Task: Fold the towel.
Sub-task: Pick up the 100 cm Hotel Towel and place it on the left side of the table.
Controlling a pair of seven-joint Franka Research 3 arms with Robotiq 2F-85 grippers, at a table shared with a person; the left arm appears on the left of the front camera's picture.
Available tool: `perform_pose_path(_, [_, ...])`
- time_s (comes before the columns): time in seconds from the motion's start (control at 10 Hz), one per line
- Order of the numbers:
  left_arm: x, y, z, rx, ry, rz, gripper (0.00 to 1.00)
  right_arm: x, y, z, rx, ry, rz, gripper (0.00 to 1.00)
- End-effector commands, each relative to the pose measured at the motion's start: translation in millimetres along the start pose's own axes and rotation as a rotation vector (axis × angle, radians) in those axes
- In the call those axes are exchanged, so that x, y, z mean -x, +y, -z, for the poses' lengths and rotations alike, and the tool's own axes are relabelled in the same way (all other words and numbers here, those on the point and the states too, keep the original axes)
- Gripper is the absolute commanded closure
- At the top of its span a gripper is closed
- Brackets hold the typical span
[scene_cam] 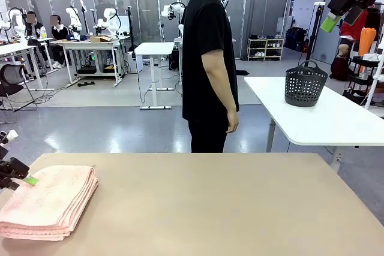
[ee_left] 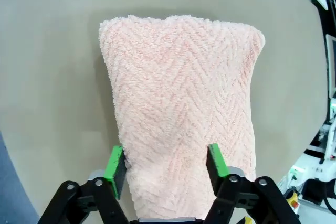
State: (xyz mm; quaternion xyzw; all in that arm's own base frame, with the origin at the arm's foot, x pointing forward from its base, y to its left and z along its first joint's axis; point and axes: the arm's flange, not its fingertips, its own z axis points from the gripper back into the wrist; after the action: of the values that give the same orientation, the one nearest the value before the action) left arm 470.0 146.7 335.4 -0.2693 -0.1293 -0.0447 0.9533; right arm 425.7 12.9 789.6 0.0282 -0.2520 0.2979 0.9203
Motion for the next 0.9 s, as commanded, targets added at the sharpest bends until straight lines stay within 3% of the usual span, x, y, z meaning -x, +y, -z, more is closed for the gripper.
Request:
perform_pose_path(0.0, [6,-11,-5,-0.075,0.01,-0.018,0.12,1,0,0,0.001,0.002,0.005,0.0])
perform_pose_path(0.1, [8,-13,-7,-0.072,0.004,-0.015,0.02,1,0,0,0.001,0.002,0.005,0.0])
perform_pose_path(0.2, [9,-14,-9,-0.088,-0.001,-0.019,0.0,1,0,0,0.001,0.002,0.005,0.0])
perform_pose_path(0.5, [15,-32,-26,-0.152,-0.032,0.017,0.0,1,0,0,0.001,0.002,0.005,0.0])
perform_pose_path(0.7, [24,-48,-26,-0.117,-0.024,0.055,0.0,1,0,0,0.001,0.002,0.005,0.0])
perform_pose_path(0.8, [10,-25,-27,-0.106,-0.037,0.034,0.0,1,0,0,0.001,0.002,0.005,0.0])
